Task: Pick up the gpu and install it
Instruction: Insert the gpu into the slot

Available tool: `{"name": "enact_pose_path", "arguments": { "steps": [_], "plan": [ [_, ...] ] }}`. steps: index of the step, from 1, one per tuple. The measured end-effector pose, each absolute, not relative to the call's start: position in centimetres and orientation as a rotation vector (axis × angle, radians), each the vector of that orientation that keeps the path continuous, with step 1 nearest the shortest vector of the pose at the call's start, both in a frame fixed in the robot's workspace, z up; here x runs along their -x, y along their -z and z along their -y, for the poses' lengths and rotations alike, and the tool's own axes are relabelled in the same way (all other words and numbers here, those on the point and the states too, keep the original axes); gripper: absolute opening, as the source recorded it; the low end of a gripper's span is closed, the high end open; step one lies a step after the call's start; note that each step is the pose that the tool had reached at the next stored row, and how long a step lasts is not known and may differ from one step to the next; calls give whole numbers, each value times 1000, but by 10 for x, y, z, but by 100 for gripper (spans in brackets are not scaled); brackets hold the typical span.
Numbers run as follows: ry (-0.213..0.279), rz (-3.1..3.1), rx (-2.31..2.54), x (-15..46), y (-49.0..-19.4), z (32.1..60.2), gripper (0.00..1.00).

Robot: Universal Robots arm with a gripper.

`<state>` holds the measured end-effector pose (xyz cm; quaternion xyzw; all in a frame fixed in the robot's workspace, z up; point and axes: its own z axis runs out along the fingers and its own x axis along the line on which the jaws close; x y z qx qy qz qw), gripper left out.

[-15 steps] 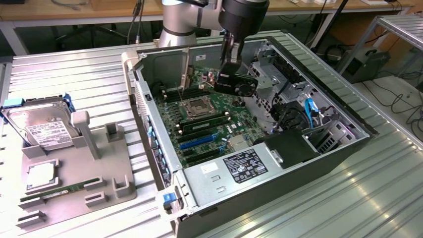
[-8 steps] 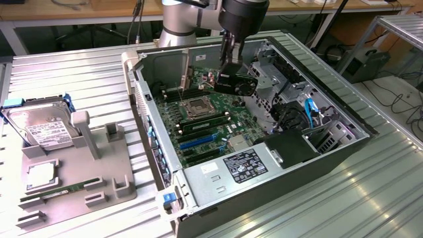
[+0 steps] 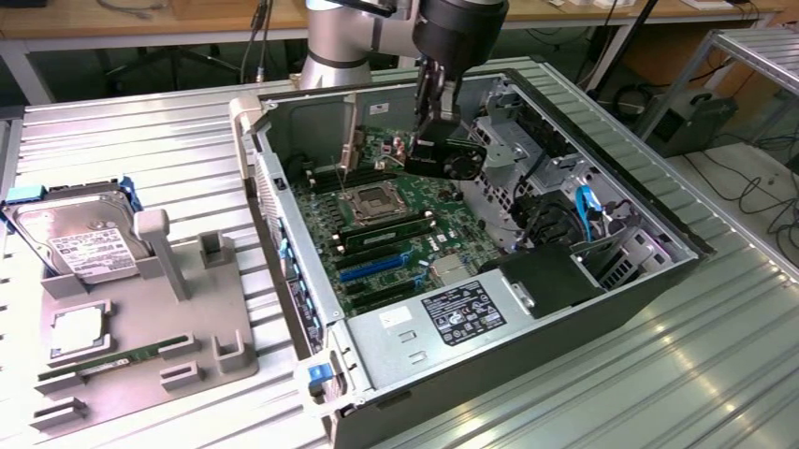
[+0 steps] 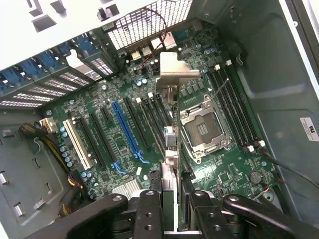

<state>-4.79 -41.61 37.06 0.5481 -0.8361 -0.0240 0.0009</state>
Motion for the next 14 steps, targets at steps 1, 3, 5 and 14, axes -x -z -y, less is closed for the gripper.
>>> {"name": "enact_pose_path", "arguments": {
  "steps": [1,3,5,14],
  "plan": [
    [75,2621,-1727,48,-371,416,26],
    [75,2611,-1741,48,-371,416,26],
    [75,2603,-1753,48,-371,416,26],
    [75,2564,-1808,48,-371,416,26]
  ]
}}
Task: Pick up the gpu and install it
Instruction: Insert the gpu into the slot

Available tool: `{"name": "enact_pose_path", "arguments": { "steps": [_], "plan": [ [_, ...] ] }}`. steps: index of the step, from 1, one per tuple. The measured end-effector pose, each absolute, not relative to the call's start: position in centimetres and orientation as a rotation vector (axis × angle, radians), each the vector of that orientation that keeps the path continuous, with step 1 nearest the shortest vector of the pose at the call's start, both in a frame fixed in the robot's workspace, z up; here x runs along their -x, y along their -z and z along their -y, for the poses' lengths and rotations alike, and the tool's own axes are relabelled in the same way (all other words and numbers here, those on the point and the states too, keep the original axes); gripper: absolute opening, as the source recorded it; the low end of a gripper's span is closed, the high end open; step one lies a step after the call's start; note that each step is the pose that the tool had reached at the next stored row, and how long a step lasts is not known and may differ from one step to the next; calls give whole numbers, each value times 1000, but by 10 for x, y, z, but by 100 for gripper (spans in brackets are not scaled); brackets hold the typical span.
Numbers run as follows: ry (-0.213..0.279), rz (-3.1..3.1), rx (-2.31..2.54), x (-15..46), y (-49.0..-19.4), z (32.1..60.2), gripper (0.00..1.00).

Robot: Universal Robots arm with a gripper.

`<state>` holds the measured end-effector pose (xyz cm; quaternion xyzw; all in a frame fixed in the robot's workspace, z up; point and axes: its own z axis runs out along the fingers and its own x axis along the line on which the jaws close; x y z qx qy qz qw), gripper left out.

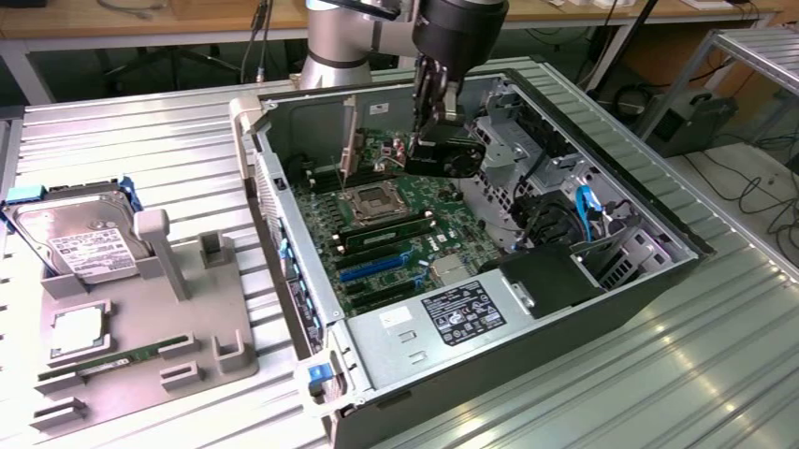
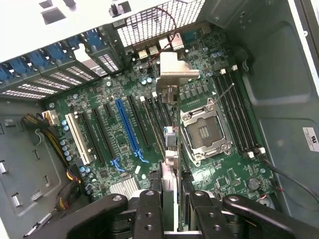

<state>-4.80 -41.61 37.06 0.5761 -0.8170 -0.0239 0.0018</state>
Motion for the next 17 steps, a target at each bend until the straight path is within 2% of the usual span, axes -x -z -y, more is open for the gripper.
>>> {"name": "enact_pose_path", "arguments": {
  "steps": [17],
  "plan": [
    [75,2487,-1909,48,-371,416,26]
  ]
}}
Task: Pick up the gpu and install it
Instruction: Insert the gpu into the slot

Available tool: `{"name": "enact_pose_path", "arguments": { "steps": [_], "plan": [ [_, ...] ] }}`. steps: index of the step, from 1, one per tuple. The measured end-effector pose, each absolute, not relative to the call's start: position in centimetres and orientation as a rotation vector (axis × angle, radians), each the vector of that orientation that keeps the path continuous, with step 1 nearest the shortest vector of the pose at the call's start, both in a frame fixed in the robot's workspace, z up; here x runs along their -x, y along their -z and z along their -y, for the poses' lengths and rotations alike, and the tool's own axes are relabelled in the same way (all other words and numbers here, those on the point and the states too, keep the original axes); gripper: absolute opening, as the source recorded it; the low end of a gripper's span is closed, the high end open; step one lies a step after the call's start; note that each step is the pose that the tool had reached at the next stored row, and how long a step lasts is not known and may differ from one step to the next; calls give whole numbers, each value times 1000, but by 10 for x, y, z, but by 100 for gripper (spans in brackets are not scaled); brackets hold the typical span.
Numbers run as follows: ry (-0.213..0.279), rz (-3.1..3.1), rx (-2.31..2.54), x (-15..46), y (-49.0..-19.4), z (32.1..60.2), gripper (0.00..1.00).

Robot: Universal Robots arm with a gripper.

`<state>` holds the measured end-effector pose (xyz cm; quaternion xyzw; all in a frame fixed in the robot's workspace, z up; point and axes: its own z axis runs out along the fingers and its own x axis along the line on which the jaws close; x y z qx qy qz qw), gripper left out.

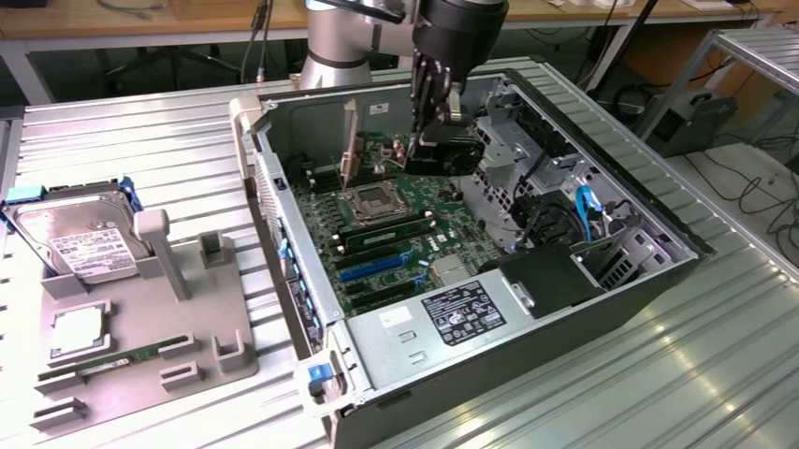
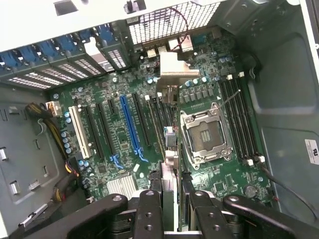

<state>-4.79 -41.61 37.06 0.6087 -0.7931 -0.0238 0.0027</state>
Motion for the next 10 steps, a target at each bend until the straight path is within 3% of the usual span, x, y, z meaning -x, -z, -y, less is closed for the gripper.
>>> {"name": "enact_pose_path", "arguments": {
  "steps": [10],
  "plan": [
    [74,2433,-1976,48,-371,416,26]
  ]
}}
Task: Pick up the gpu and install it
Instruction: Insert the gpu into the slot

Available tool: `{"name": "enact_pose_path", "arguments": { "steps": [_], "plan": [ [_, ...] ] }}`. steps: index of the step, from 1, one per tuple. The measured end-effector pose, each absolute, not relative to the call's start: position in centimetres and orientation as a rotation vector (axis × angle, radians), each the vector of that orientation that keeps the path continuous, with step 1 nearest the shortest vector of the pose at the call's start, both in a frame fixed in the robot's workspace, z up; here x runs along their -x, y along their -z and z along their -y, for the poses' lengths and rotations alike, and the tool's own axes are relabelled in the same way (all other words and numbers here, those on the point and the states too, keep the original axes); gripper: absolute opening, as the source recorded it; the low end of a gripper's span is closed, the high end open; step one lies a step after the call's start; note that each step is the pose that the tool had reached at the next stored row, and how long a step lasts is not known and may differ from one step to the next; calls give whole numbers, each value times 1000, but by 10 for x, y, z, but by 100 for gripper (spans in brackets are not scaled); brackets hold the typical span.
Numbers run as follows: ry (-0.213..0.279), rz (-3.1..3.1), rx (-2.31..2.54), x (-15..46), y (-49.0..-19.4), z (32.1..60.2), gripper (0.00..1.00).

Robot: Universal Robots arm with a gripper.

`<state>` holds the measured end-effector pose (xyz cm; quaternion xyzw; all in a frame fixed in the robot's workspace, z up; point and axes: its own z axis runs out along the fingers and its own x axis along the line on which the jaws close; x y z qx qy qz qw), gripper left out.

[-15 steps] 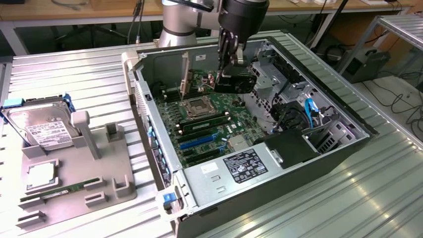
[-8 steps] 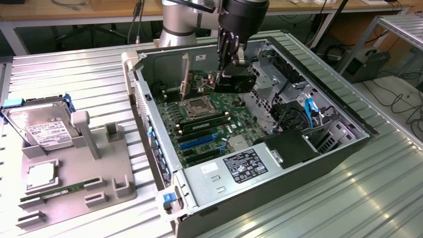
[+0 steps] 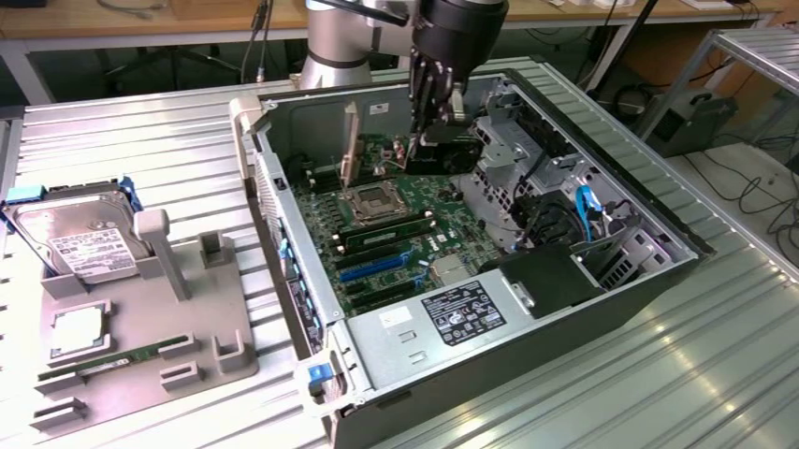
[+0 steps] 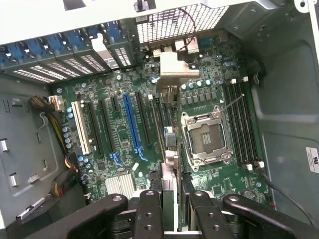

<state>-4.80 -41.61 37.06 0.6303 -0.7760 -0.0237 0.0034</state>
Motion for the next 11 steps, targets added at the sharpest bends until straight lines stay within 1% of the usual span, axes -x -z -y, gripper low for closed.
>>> {"name": "enact_pose_path", "arguments": {
  "steps": [11],
  "plan": [
    [74,2363,-2056,48,-371,416,26]
  ]
}}
